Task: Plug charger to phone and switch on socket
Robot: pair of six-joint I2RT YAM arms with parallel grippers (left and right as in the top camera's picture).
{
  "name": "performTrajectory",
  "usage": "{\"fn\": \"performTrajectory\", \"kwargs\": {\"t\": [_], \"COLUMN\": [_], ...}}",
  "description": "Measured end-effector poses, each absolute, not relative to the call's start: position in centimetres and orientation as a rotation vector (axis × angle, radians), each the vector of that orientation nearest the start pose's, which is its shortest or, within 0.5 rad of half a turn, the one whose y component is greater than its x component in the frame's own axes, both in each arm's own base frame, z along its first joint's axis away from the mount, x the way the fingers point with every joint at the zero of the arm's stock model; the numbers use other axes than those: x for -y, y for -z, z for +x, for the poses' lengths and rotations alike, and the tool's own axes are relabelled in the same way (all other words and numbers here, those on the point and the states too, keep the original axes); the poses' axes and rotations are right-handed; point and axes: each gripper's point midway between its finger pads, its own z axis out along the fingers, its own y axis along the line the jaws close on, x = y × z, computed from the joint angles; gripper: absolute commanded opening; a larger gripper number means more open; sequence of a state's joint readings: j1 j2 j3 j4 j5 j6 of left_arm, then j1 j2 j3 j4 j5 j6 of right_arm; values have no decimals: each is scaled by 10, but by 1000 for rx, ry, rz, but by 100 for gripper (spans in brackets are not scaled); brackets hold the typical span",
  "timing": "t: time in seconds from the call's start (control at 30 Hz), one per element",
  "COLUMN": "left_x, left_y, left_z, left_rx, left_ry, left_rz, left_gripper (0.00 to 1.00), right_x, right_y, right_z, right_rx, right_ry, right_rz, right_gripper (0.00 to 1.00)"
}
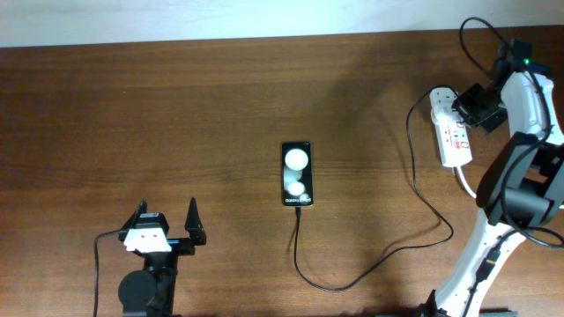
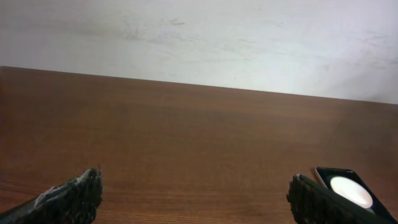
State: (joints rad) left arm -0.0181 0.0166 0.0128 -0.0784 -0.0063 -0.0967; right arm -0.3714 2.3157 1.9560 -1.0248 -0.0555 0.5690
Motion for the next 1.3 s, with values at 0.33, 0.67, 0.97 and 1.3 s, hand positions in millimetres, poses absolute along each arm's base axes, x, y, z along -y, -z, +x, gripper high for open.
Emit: {"fn": "performTrajectory", "kwargs": {"t": [0.33,0.67,0.97,1.3], "left_x": [3,3,3,3], "left_y": [-157,-157,-157,-157], "left_z": [246,246,246,246], "left_rx": [-1652,-1652,-1652,-1652], "left_ry": [82,82,82,82], "left_rz": [-70,-70,-70,-70], "left_gripper": [99,99,99,99], "right_x": [155,140,-47,-59], "right_y": [-26,-207,-221,-313], "right_z": [424,356,339,261], "right_rx": [-2817,-2562,-2909,-2735], "right_ry": [47,162,127,-74], "right_rz": [1394,1403,665,429], "right_gripper": [4,4,4,34]}}
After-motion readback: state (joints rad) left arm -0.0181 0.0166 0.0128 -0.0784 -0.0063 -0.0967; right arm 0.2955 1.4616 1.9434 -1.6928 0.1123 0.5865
